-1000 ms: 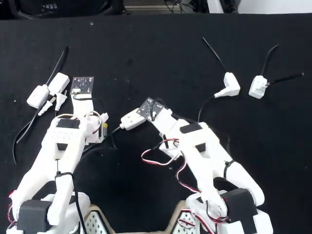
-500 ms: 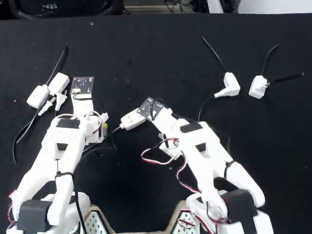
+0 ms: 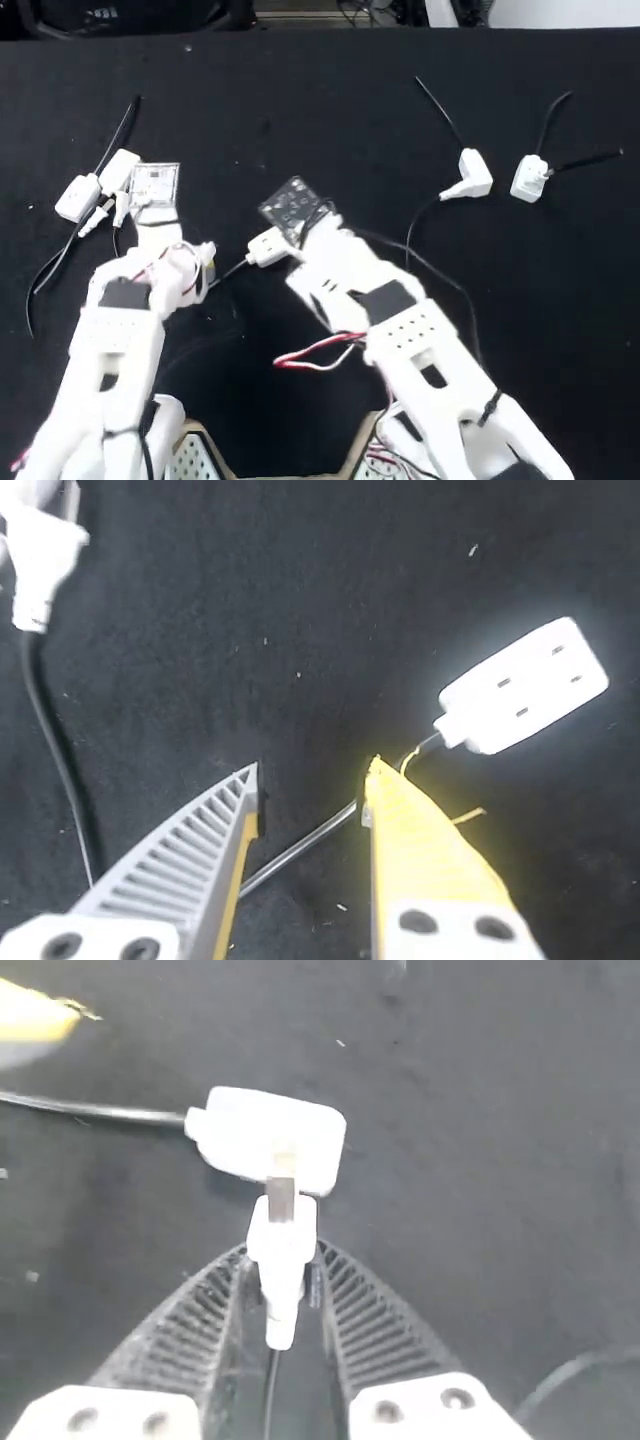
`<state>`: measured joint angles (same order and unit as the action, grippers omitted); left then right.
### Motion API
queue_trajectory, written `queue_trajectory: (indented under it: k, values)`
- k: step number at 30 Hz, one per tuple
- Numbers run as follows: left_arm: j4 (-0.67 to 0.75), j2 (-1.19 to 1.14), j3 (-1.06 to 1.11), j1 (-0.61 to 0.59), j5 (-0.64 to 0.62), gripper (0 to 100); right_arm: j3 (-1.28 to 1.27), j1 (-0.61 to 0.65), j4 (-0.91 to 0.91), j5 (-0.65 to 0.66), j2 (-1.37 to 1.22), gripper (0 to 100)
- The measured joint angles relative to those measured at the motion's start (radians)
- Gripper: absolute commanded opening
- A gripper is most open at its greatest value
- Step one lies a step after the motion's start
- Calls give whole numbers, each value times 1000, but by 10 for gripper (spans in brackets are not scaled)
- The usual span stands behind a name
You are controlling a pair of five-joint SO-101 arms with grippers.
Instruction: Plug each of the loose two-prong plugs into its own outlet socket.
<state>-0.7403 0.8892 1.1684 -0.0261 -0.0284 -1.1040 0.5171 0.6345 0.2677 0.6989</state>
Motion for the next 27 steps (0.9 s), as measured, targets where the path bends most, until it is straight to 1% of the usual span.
queue_trajectory:
  k: [4, 7, 10, 14, 16, 18, 22, 27]
  values:
    - [0, 190, 83, 0, -29, 173, 32, 110, -44, -12, -78, 10]
    - [0, 315, 133, 0, -29, 173, 29, 163, -123, -20, -130, 10]
    - [0, 413, 173, 0, -32, 173, -41, 178, -249, -20, -132, 10]
    - [0, 511, 207, 0, -38, 173, -199, 196, -462, -20, -95, 10]
    - [0, 551, 227, 0, -38, 173, -252, 207, -528, -20, -66, 10]
    - [0, 588, 247, 14, -38, 173, -262, 215, -549, -20, -40, 11]
    - [0, 638, 293, 89, -38, 173, -264, 224, -562, -21, -28, 11]
    - [0, 657, 302, 115, -38, 173, -276, 255, -562, -23, -26, 11]
